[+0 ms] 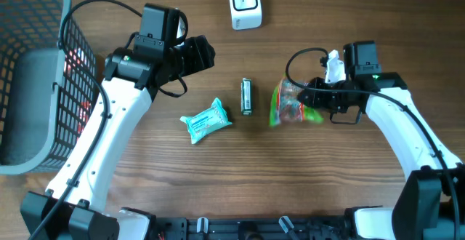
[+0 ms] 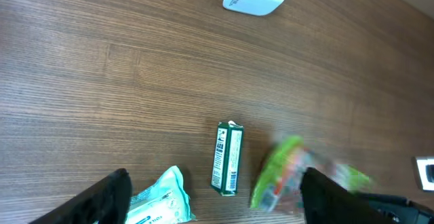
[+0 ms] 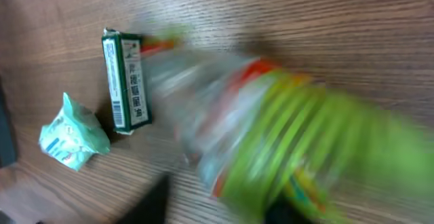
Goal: Scan the item barcode
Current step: 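Lower the Haribo bag onto the table right of the box with right gripper, then reach the left gripper into the basket and grasp the red Nescafe sachet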
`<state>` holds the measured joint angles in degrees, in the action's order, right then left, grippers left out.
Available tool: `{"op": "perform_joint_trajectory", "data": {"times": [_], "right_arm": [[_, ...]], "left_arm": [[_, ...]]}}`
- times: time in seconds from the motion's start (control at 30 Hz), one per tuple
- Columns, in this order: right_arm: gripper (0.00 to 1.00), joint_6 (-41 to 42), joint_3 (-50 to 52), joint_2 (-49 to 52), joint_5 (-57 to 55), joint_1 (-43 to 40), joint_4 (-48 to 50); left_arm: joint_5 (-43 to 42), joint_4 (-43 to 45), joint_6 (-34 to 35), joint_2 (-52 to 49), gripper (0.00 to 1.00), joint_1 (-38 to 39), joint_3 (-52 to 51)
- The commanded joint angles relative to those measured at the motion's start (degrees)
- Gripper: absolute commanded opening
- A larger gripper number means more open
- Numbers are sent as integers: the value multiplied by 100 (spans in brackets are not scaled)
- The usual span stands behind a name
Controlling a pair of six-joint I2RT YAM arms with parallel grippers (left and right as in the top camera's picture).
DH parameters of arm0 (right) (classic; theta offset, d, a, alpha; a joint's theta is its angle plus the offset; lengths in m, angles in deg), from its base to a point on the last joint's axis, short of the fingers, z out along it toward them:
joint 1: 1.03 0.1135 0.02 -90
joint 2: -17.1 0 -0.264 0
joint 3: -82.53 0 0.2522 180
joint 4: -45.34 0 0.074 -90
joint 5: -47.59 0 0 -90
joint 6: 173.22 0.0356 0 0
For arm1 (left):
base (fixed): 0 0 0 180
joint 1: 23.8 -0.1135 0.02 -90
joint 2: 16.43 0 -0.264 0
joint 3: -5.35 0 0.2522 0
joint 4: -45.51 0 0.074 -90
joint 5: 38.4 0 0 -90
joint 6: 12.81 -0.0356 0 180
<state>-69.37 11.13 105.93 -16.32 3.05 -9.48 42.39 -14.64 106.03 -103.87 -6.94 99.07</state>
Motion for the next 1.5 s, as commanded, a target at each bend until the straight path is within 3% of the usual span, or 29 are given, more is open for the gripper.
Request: {"op": "perform_joint_trajectory", "data": {"times": [0.0, 0.07, 0.17, 0.23, 0.3, 0.5, 0.67, 0.8, 0.9, 0.97, 1.07, 1.13, 1.3, 1.47], "right_arm": [[73, -328, -319, 13, -304, -118, -87], [75, -348, -761, -37, -363, -238, -330], [69, -739, -1294, -46, 76, -227, -737], [31, -1099, -1283, -17, 621, -92, -861], [18, -1078, -1123, 7, 531, 74, -894], [16, -223, 48, 114, -79, 400, 70], [4, 599, 1204, 208, -376, 400, 1379], [4, 861, 1414, 203, -1097, 369, 1484], [5, 765, 1198, 105, -905, 299, 1276], [12, 197, 855, 37, -177, 293, 1169], [35, -374, 190, 7, 599, 304, 743], [65, -483, -81, 7, 599, 304, 562], [100, -470, -92, 9, 595, 304, 579], [100, -468, -92, 9, 590, 304, 623]], "left_arm": [[96, -2, -166, 48, 88, 4, 0], [96, -59, -164, 140, 98, -7, 146], [101, -417, -164, 275, 100, -31, 527], [101, -754, -164, 310, 100, -144, 824], [101, -1008, -164, 313, 100, -339, 1058], [96, -1344, -166, 313, 100, -922, 1178], [101, -1604, -170, 313, 100, -951, 1178], [125, -1711, -317, 313, 100, -955, 1178], [142, -1718, -321, 313, 100, -955, 1178], [151, -1777, -341, 313, 100, -1027, 1270], [208, -1921, -332, 313, 100, -1574, 1867], [264, -1838, -271, 313, 100, -2304, 2367], [962, -1563, -275, 197, 100, -3604, 2424], [1272, -2107, -273, -289, 100, -4610, 2415]]}}
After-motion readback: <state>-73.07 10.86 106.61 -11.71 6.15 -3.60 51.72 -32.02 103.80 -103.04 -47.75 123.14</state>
